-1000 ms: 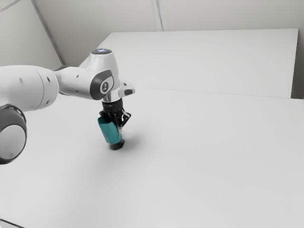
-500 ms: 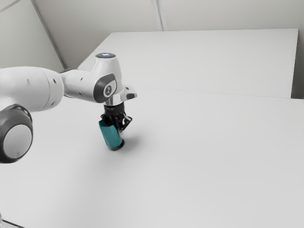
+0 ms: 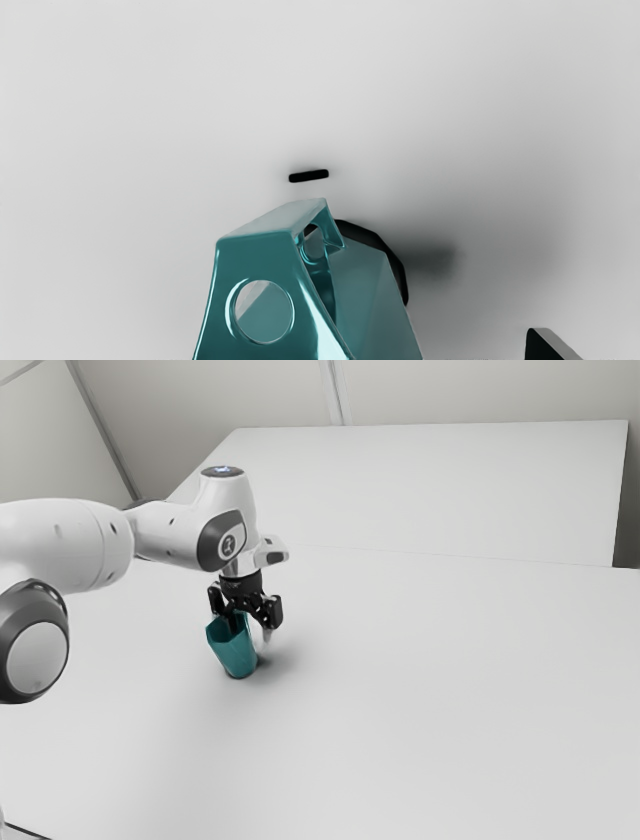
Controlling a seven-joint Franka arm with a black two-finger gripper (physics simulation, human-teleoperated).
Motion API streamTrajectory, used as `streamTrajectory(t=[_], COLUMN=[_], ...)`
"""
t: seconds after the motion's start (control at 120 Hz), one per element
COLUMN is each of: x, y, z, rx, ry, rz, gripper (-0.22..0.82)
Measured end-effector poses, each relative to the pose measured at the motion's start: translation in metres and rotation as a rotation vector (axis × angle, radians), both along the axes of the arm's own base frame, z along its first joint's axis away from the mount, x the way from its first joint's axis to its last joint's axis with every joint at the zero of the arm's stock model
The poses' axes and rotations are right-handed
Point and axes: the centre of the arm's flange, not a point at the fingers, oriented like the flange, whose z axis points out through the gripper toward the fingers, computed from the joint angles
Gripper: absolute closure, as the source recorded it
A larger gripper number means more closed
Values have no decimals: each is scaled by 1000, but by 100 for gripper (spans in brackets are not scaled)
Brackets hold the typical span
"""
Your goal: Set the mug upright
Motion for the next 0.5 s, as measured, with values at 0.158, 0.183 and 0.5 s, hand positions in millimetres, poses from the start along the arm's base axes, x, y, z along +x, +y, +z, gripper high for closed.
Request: streamTrajectory(t=[0.158,0.183,0.5], x=[-1,-3,-1], y=[-12,-15,-32], z=[49,59,186], rx=[-30,-36,-104], ry=[-47,-56,-111], rz=[-23,-28,-46], gripper=[7,6,1])
